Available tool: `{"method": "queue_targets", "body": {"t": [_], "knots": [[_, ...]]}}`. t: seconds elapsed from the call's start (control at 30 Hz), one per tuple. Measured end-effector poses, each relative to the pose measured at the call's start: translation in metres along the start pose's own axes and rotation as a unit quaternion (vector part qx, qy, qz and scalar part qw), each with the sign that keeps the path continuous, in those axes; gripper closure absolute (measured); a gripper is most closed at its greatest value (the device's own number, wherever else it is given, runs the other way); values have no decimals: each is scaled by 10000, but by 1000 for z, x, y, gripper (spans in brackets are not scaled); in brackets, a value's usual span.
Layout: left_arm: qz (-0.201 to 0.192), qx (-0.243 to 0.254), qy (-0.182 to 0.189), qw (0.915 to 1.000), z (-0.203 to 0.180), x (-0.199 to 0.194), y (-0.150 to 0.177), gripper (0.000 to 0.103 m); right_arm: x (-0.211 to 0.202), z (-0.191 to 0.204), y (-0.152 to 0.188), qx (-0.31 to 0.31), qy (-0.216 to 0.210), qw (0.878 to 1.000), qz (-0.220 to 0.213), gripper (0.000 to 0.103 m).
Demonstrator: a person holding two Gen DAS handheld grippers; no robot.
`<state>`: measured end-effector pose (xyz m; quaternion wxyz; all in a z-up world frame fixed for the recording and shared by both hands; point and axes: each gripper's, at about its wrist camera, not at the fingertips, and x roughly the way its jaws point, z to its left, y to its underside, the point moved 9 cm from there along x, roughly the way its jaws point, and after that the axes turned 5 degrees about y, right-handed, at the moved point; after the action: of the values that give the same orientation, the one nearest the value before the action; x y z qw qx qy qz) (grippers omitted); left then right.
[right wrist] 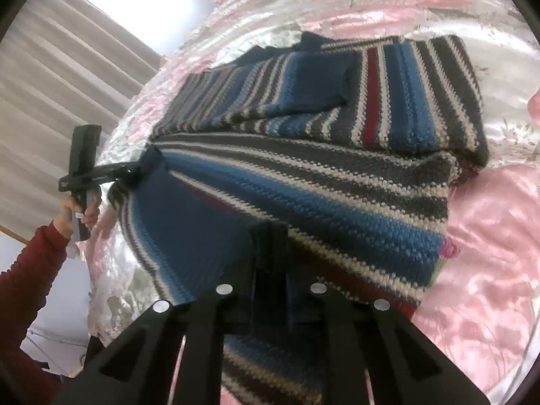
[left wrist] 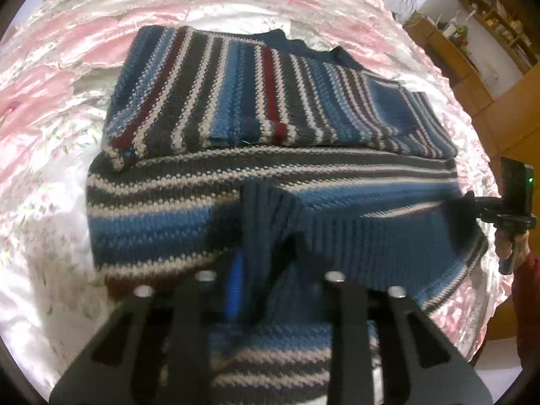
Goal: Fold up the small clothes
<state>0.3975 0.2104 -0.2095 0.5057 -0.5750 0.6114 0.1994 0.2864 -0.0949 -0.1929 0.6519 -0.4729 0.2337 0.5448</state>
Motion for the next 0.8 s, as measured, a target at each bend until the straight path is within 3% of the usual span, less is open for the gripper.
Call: {"method": "queue_targets", "body": {"t": [0.23,0.4,0.6,0.8], "knots": [[-447,172,329,9983,-26,-40,13,93,-44,18,7,-67,-184,9987,-481,91],[-842,84,337,9958,-31,-63,9,94,-57,24,2,-28,-92,9980,-625,92],[-1210,-167,242,9922,-24,-77,-28,94,-73,18,-37,135,31,9947,-1015,92],[-1620,-211,84,9865,-22,-85,-88,94,-85,-6,-105,521,245,9881,-1424,92]]}}
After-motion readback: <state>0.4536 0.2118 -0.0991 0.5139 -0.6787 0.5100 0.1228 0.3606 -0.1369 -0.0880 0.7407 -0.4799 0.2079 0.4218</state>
